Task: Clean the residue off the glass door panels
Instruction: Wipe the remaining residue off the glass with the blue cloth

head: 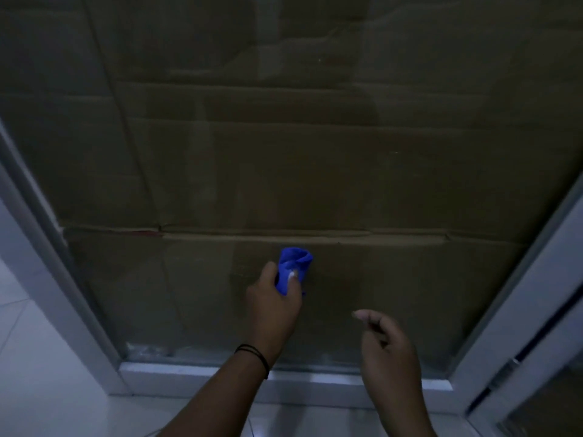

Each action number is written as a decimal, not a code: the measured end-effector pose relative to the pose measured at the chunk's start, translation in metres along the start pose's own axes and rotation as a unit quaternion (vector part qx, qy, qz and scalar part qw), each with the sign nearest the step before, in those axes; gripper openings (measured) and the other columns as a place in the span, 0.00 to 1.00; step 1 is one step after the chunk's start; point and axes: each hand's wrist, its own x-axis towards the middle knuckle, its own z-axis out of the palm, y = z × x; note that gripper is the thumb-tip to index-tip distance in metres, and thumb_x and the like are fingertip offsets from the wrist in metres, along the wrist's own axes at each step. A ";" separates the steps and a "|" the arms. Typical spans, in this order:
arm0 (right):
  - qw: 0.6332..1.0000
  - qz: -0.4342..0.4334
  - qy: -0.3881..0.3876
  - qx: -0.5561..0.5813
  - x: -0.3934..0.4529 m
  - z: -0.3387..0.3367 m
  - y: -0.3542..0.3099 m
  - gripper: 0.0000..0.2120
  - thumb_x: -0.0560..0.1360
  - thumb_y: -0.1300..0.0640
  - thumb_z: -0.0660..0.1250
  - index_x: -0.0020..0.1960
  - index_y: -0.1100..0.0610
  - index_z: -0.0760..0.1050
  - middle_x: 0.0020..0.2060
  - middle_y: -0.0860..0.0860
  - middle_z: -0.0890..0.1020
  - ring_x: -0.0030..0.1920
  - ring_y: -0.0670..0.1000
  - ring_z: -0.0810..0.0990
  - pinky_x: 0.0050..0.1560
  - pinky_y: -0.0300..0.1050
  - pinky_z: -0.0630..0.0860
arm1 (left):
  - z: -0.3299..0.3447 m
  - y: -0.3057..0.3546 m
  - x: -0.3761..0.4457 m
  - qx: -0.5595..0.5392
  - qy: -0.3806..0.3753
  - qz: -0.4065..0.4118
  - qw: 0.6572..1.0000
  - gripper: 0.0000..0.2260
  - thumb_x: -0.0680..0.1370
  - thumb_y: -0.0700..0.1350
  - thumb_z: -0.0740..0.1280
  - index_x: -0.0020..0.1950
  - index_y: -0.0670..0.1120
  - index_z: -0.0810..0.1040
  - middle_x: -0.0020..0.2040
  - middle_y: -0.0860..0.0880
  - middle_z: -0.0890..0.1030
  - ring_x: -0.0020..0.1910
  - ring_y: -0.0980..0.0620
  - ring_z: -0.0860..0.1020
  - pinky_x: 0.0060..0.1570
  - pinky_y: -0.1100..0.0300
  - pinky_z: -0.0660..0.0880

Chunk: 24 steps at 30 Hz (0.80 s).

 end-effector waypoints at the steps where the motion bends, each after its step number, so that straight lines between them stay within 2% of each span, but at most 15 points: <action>1: 1.000 0.003 0.004 0.002 0.002 -0.004 0.002 0.19 0.70 0.73 0.61 0.39 0.49 0.78 0.45 0.51 0.82 0.47 0.50 0.78 0.49 0.43 0.70 | 0.007 0.004 -0.001 -0.002 -0.004 0.002 1.000 0.11 0.77 0.44 0.66 0.37 0.49 0.68 0.29 0.51 0.71 0.26 0.56 0.69 0.30 0.54 0.70; 3: 1.000 -0.001 0.015 0.005 0.005 -0.011 0.003 0.20 0.69 0.73 0.60 0.39 0.48 0.78 0.45 0.53 0.82 0.46 0.53 0.78 0.50 0.47 0.72 | 0.019 0.012 -0.005 0.009 0.000 0.018 1.000 0.11 0.76 0.44 0.66 0.36 0.50 0.68 0.28 0.54 0.71 0.26 0.58 0.71 0.26 0.68 0.67; 4: 1.000 -0.001 0.018 0.004 0.006 -0.015 0.004 0.21 0.69 0.73 0.60 0.38 0.48 0.78 0.44 0.53 0.82 0.46 0.53 0.78 0.50 0.47 0.72 | 0.025 0.016 -0.006 0.014 -0.003 0.020 1.000 0.12 0.76 0.45 0.67 0.35 0.51 0.68 0.27 0.54 0.71 0.27 0.60 0.72 0.26 0.70 0.66; 8: 0.999 0.014 0.026 0.016 0.010 -0.034 0.006 0.19 0.72 0.73 0.61 0.39 0.49 0.78 0.44 0.53 0.82 0.45 0.50 0.79 0.46 0.42 0.72 | 0.047 0.035 -0.015 0.002 -0.057 -0.011 0.998 0.09 0.77 0.48 0.65 0.38 0.49 0.70 0.29 0.52 0.73 0.26 0.59 0.71 0.25 0.68 0.65; 10: 0.999 0.034 0.033 0.025 0.011 -0.043 0.004 0.17 0.72 0.72 0.61 0.39 0.51 0.78 0.41 0.51 0.82 0.38 0.44 0.78 0.39 0.32 0.72 | 0.057 0.049 -0.018 0.010 -0.115 -0.014 0.993 0.09 0.77 0.48 0.65 0.39 0.47 0.70 0.31 0.52 0.74 0.28 0.58 0.70 0.27 0.66 0.65; 12: 0.996 0.055 0.053 0.038 0.013 -0.052 0.000 0.15 0.73 0.72 0.60 0.41 0.54 0.78 0.40 0.50 0.81 0.32 0.39 0.74 0.31 0.25 0.68 | 0.065 0.066 -0.024 0.025 -0.194 0.001 0.981 0.09 0.77 0.49 0.65 0.39 0.48 0.71 0.33 0.53 0.73 0.30 0.58 0.70 0.29 0.67 0.64; 14: 0.992 0.071 0.075 0.073 0.015 -0.060 -0.005 0.12 0.75 0.71 0.60 0.48 0.57 0.76 0.44 0.53 0.81 0.37 0.41 0.74 0.34 0.29 0.68 | 0.068 0.079 -0.030 0.016 -0.240 0.001 0.971 0.10 0.77 0.50 0.65 0.39 0.48 0.71 0.33 0.53 0.73 0.31 0.58 0.70 0.30 0.68 0.64; 16: 0.989 0.081 0.086 0.089 0.016 -0.067 -0.010 0.11 0.76 0.67 0.62 0.55 0.57 0.75 0.45 0.53 0.80 0.39 0.43 0.74 0.37 0.35 0.67 | 0.062 0.087 -0.035 -0.066 -0.258 -0.064 0.962 0.09 0.78 0.49 0.65 0.40 0.48 0.73 0.34 0.51 0.77 0.31 0.56 0.73 0.32 0.65 0.68; 18: 0.990 0.088 0.066 0.084 0.011 -0.069 -0.015 0.15 0.76 0.62 0.64 0.62 0.54 0.73 0.43 0.49 0.78 0.37 0.40 0.73 0.33 0.31 0.68 | 0.050 0.090 -0.040 -0.174 -0.266 -0.155 0.935 0.06 0.79 0.46 0.64 0.45 0.46 0.77 0.38 0.46 0.80 0.34 0.52 0.76 0.33 0.62 0.70; 21: 0.992 0.082 -0.003 0.091 0.000 -0.065 -0.023 0.23 0.74 0.57 0.68 0.68 0.52 0.69 0.47 0.53 0.80 0.39 0.43 0.75 0.33 0.23 0.69 | 0.032 0.091 -0.052 -0.299 -0.266 -0.253 0.881 0.08 0.80 0.42 0.61 0.54 0.44 0.78 0.43 0.46 0.84 0.37 0.52 0.80 0.34 0.63 0.73; 22: 0.992 0.082 -0.030 0.092 -0.005 -0.062 -0.025 0.26 0.73 0.55 0.69 0.69 0.51 0.68 0.48 0.52 0.80 0.41 0.42 0.76 0.35 0.23 0.70 | 0.028 0.090 -0.056 -0.335 -0.271 -0.280 0.858 0.10 0.80 0.41 0.60 0.56 0.43 0.78 0.46 0.45 0.85 0.41 0.50 0.82 0.38 0.62 0.75; 24: 0.989 0.080 -0.068 0.100 -0.013 -0.056 -0.027 0.29 0.72 0.52 0.70 0.71 0.48 0.66 0.48 0.45 0.80 0.44 0.38 0.77 0.40 0.26 0.72 | 0.021 0.089 -0.065 -0.386 -0.282 -0.325 0.816 0.13 0.79 0.42 0.59 0.60 0.40 0.77 0.52 0.40 0.83 0.52 0.40 0.81 0.50 0.53 0.75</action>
